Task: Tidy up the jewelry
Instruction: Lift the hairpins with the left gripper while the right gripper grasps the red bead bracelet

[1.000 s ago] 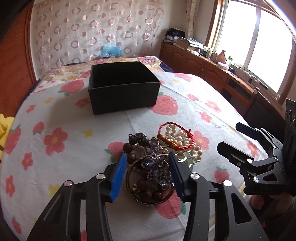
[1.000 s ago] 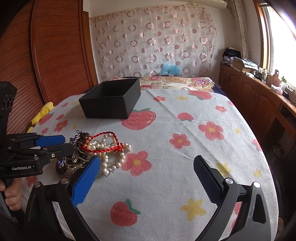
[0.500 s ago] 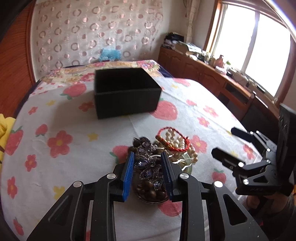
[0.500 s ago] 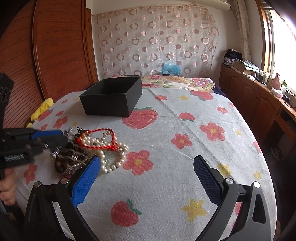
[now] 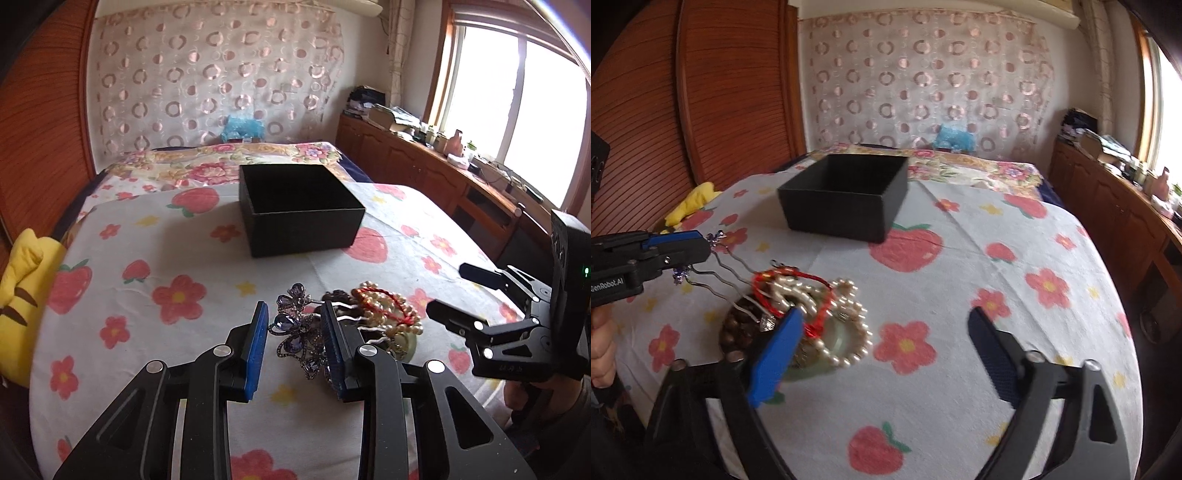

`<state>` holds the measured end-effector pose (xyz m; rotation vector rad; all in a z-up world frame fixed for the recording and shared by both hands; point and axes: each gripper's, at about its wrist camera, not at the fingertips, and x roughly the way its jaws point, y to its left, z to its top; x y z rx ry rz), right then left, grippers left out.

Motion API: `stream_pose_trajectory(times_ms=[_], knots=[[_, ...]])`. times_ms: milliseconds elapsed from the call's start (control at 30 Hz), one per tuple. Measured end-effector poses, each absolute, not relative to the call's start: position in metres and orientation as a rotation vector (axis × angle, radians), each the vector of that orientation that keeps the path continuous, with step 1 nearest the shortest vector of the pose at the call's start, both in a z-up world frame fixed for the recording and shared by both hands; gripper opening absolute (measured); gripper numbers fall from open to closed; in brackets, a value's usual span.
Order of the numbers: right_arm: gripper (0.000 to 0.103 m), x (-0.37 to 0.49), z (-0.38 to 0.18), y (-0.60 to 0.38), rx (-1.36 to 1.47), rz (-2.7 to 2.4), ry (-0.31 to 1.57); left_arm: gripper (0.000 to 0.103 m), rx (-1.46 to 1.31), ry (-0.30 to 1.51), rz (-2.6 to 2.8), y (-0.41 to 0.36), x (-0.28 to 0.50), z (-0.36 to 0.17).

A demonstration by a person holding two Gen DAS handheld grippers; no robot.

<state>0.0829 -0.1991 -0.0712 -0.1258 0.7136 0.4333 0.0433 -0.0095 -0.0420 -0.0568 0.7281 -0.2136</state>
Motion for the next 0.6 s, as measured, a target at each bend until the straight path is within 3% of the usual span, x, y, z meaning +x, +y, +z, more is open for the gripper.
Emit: stream_pose_trajectory(times_ms=[200, 600], knots=[[0.065, 0.091, -0.078, -0.180, -0.151, 0.517, 0.767, 0.020, -0.072, 0.735, -0.197, 0.000, 0.043, -0.047], [0.034, 0.088, -0.086, -0.163, -0.200, 0.574, 0.799, 0.020, -0.092, 0.737, -0.186, 0.007, 0.042, -0.053]])
